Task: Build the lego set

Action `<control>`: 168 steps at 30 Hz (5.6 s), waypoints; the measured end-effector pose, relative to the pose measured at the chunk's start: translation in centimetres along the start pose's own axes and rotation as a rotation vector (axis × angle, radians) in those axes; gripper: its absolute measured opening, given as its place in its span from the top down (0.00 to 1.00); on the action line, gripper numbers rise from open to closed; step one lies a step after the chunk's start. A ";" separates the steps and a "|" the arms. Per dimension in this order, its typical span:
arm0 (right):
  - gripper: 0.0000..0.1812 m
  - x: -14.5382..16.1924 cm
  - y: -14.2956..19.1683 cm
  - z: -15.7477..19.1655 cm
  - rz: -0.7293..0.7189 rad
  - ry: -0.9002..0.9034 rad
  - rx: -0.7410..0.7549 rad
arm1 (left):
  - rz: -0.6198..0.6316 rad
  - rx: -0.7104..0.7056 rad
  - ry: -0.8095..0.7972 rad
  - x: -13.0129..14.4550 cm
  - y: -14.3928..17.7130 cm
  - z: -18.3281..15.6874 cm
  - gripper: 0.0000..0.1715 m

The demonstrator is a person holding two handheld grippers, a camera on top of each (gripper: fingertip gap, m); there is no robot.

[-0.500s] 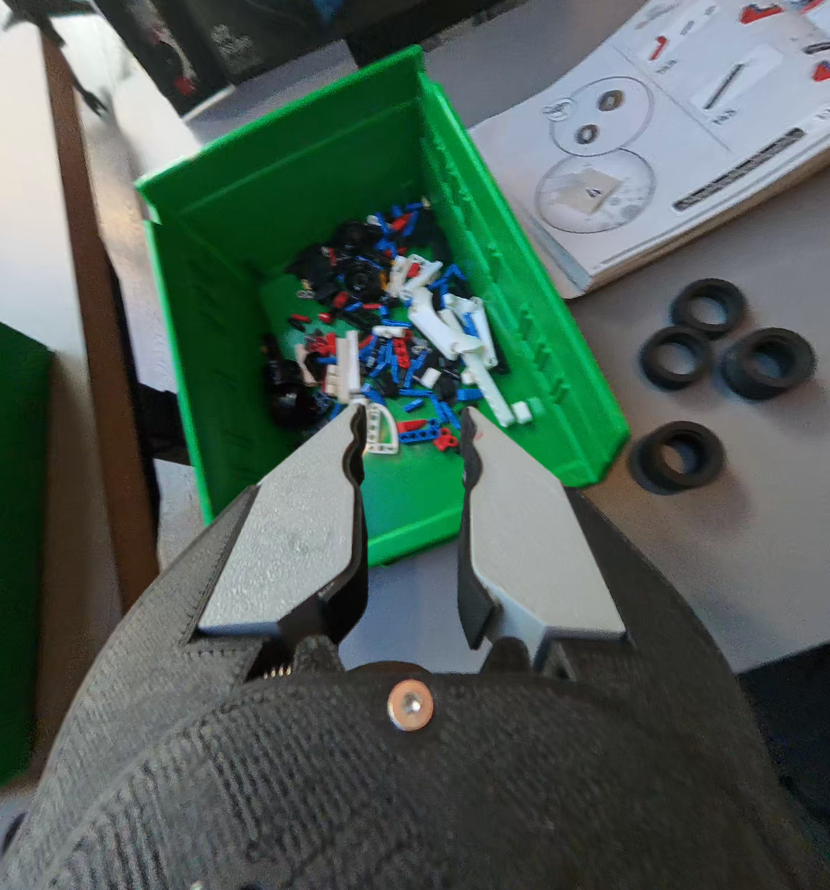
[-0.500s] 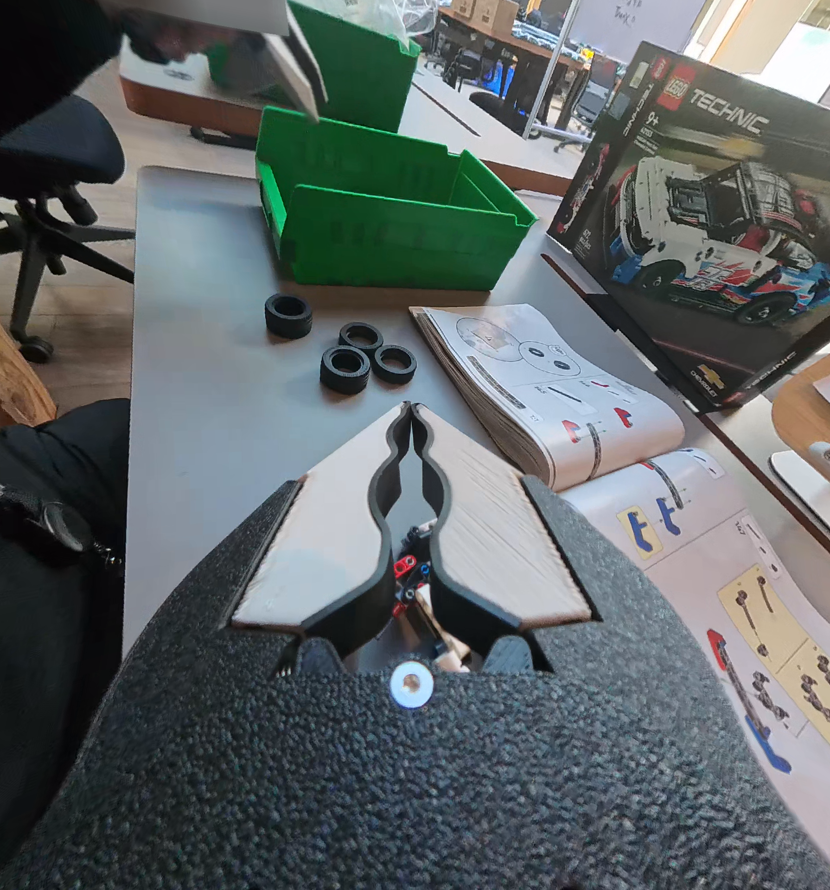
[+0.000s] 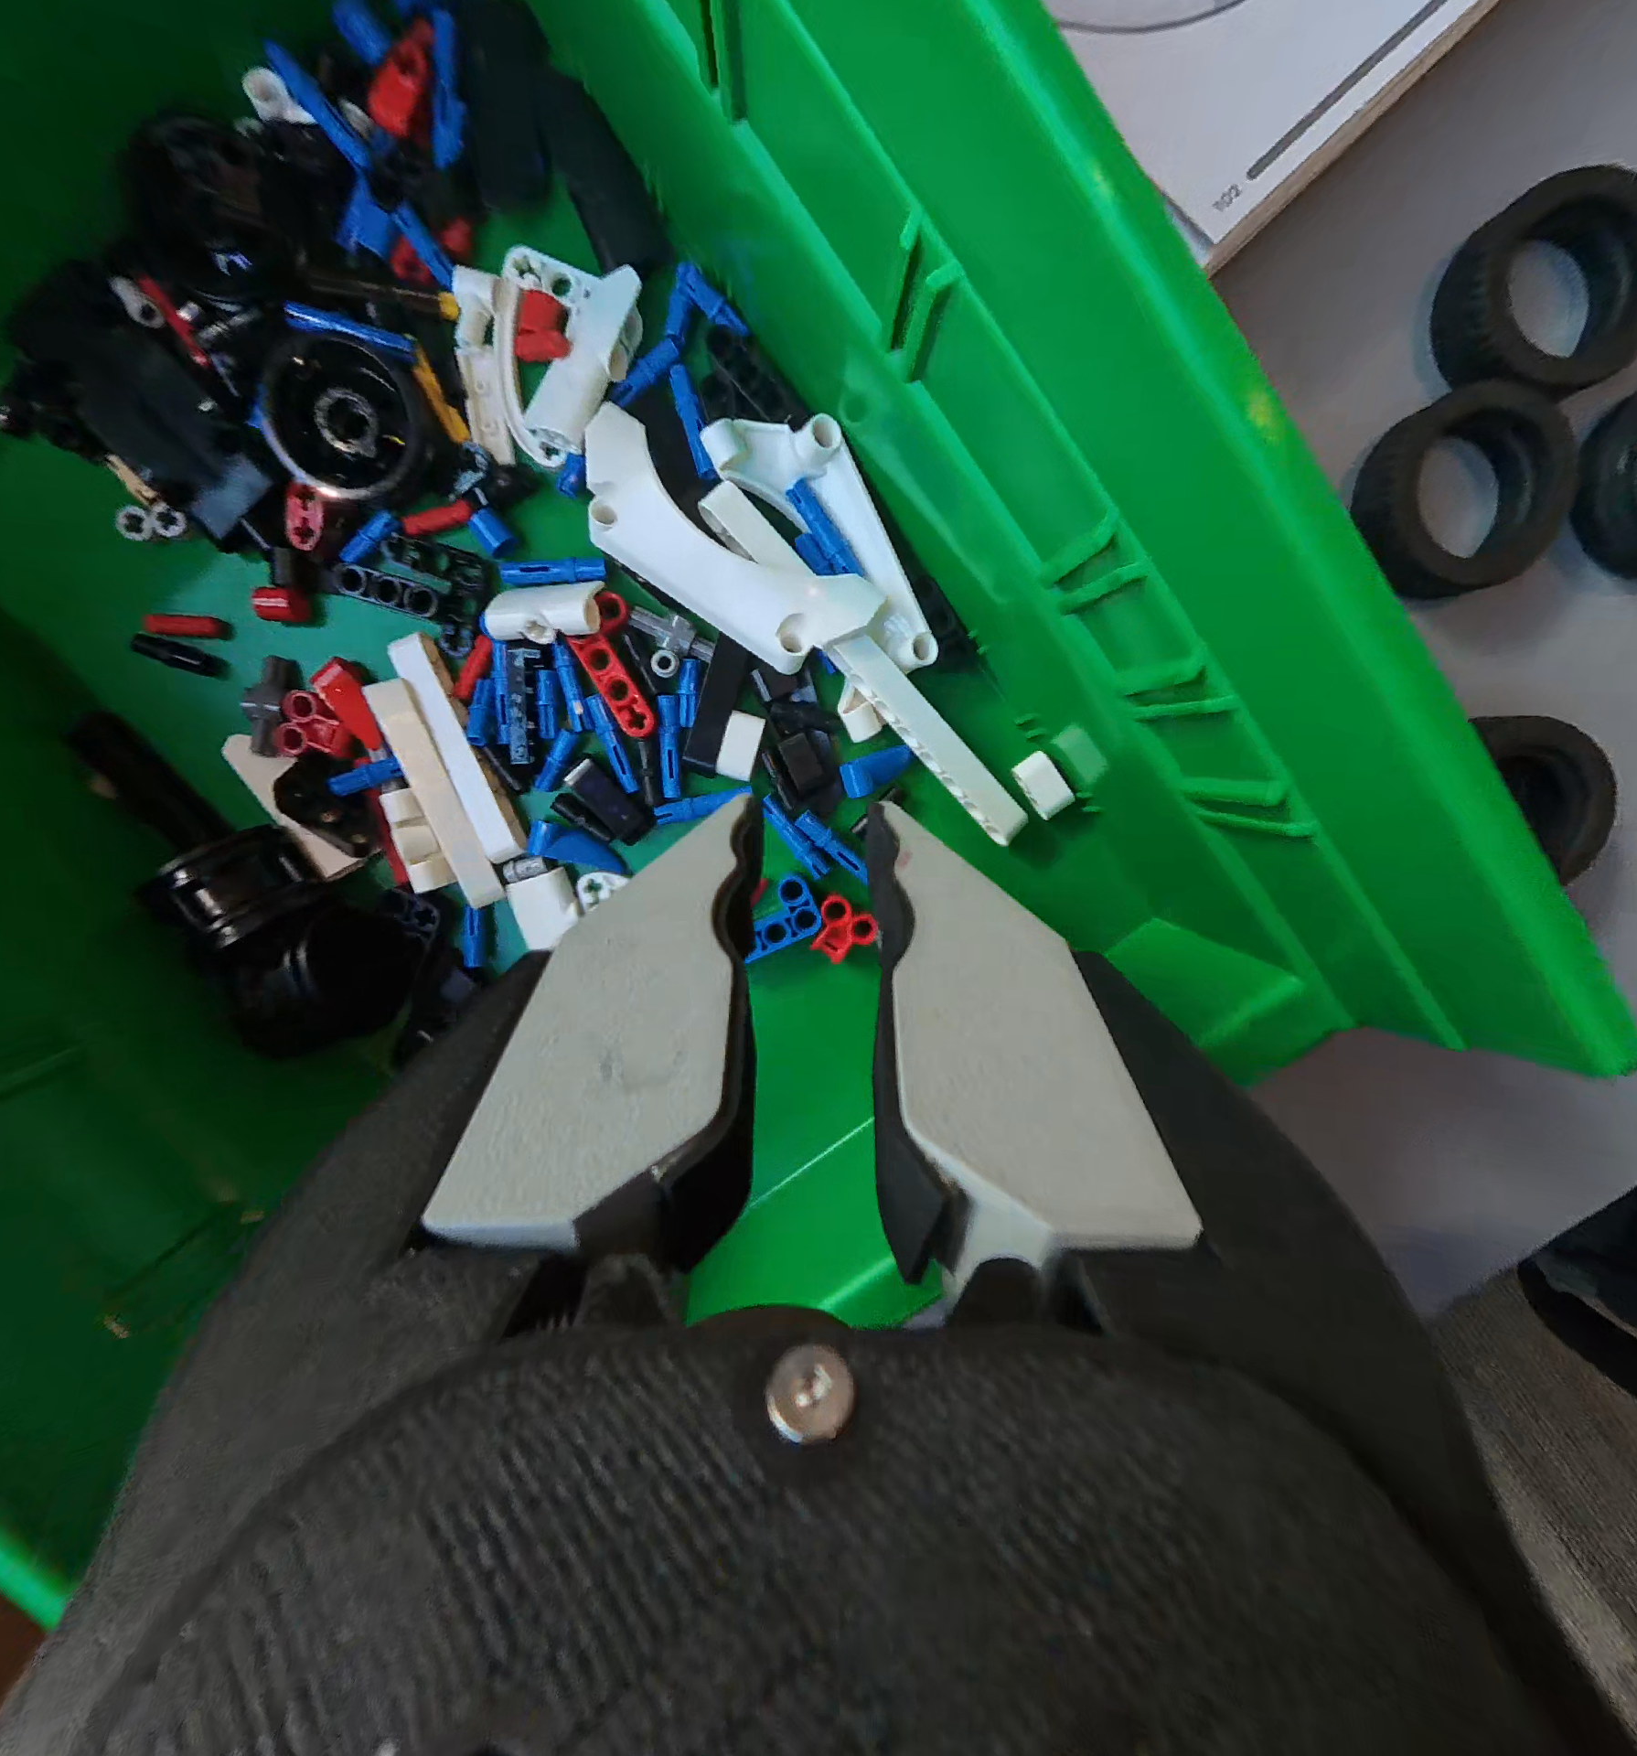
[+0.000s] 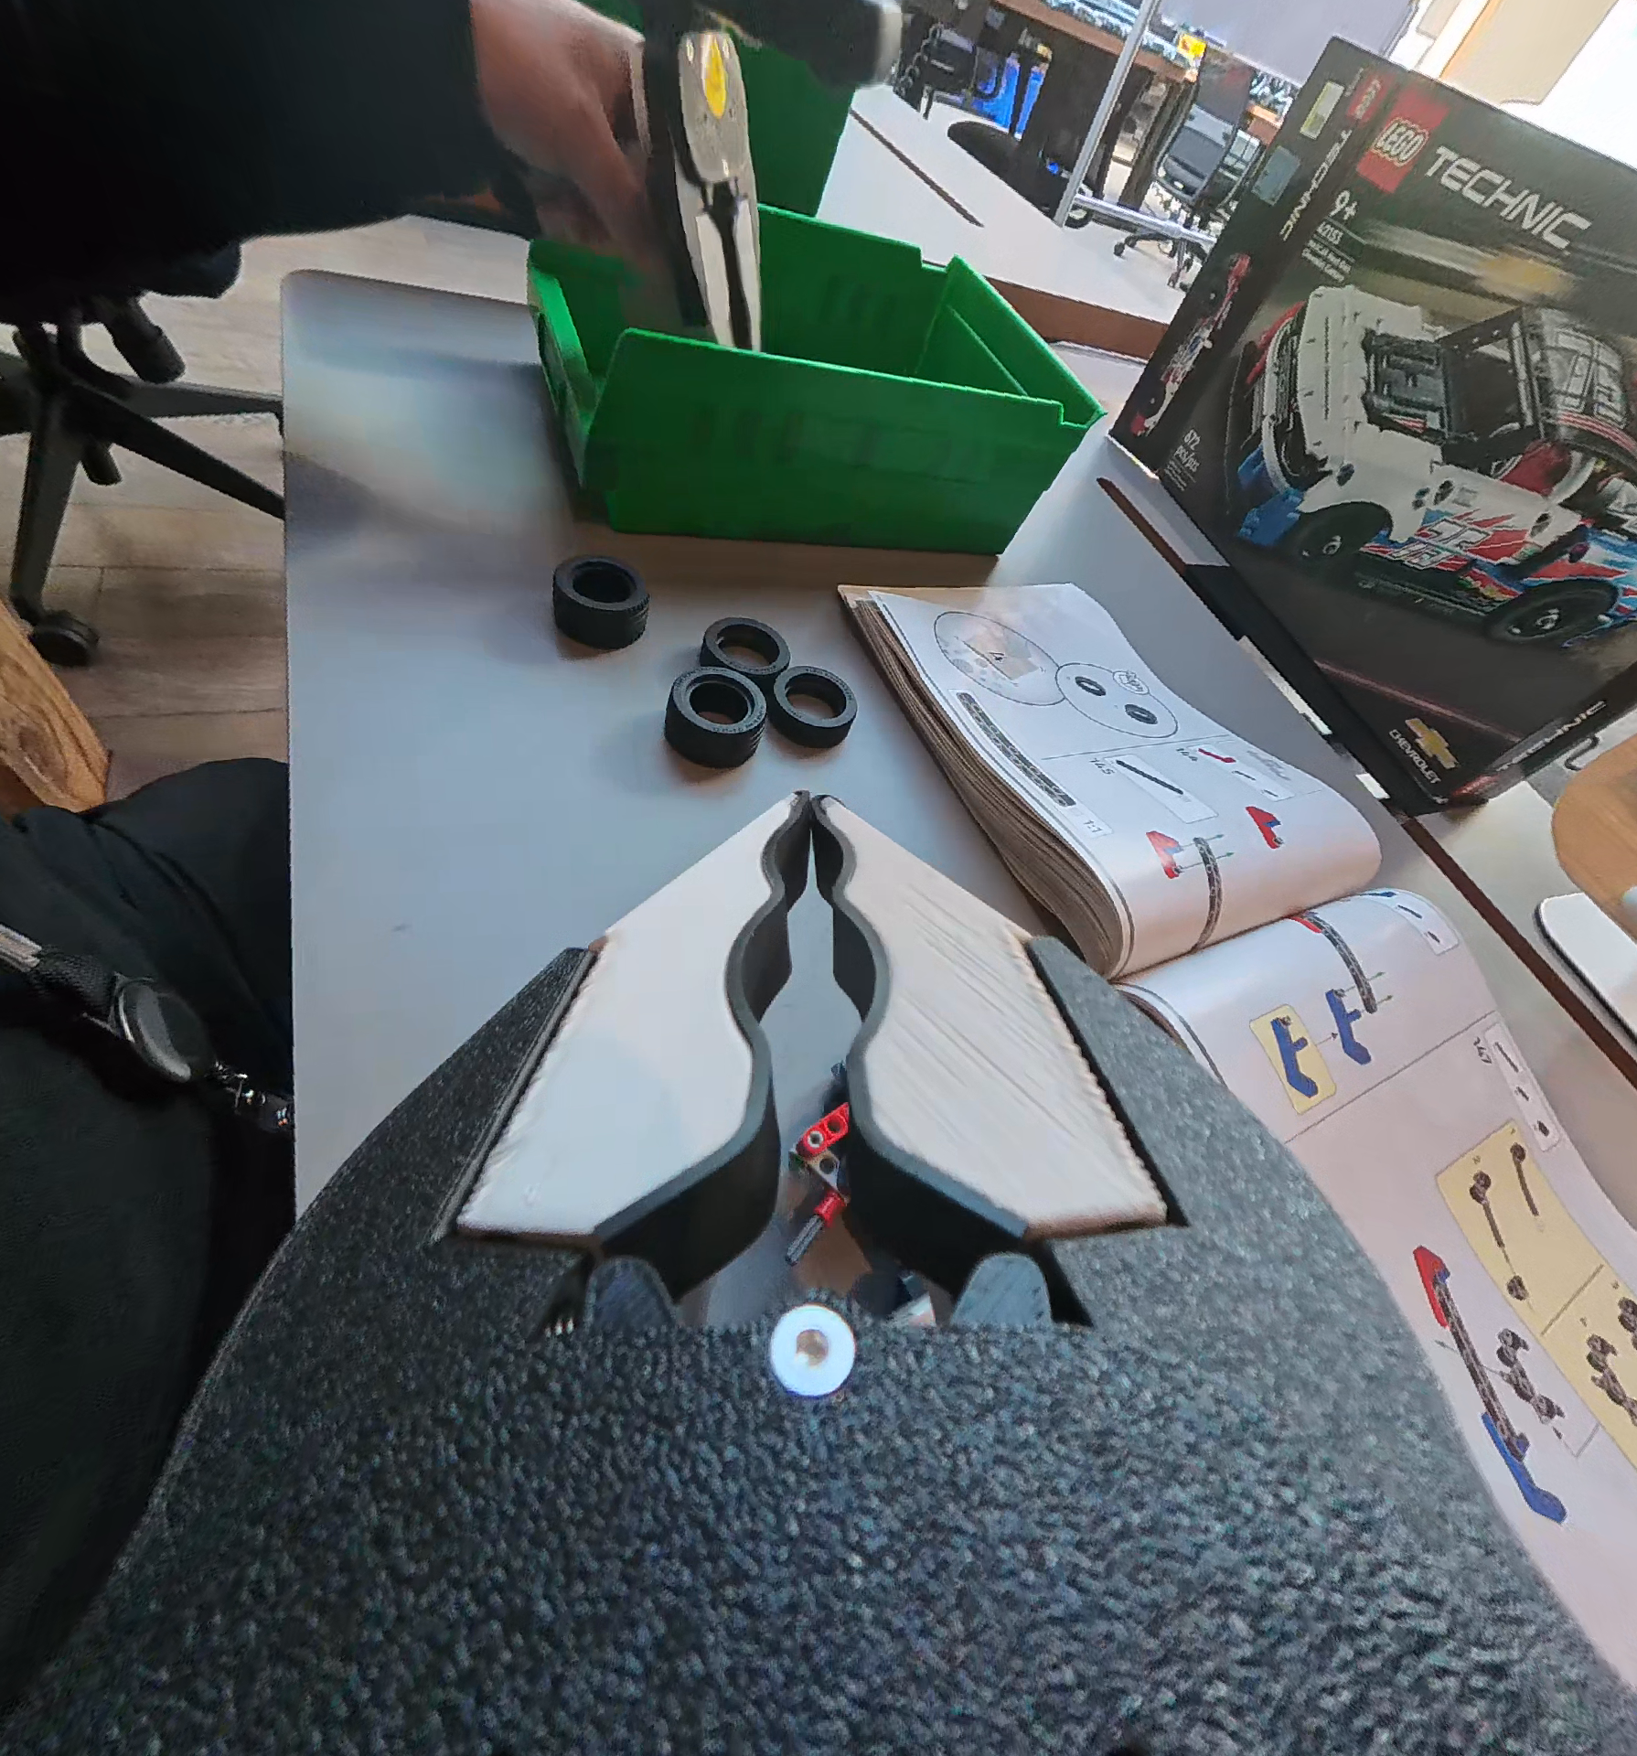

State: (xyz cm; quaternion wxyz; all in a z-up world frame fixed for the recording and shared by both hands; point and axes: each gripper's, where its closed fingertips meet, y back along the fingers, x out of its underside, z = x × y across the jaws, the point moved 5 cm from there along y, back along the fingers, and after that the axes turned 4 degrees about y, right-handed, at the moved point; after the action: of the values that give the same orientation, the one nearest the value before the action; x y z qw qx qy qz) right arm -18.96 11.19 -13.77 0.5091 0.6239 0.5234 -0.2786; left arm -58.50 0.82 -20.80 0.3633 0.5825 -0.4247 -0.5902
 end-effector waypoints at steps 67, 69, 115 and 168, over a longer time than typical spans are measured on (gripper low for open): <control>1.00 4.1 11.1 -0.4 -0.146 -0.102 0.141 | 0.018 0.344 -0.782 -8.5 -8.7 -31.2 0.98; 1.00 4.6 10.9 -0.2 -0.142 -0.115 0.135 | 0.006 0.364 -0.761 -8.6 -8.6 -31.4 0.98; 1.00 8.8 5.1 0.8 -0.071 -0.096 0.130 | -0.860 0.346 -0.299 -6.0 -2.9 -29.1 0.73; 1.00 7.7 6.5 -0.6 -0.256 -0.160 0.235 | -0.850 0.241 -0.306 -7.2 -3.8 -28.8 0.73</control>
State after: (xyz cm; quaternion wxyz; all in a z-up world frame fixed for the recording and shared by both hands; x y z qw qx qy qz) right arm -10.68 15.04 -18.07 0.4331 0.5834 0.5200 -0.4490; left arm -29.12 6.60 -20.44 -0.0477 0.6492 -0.2626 -0.7123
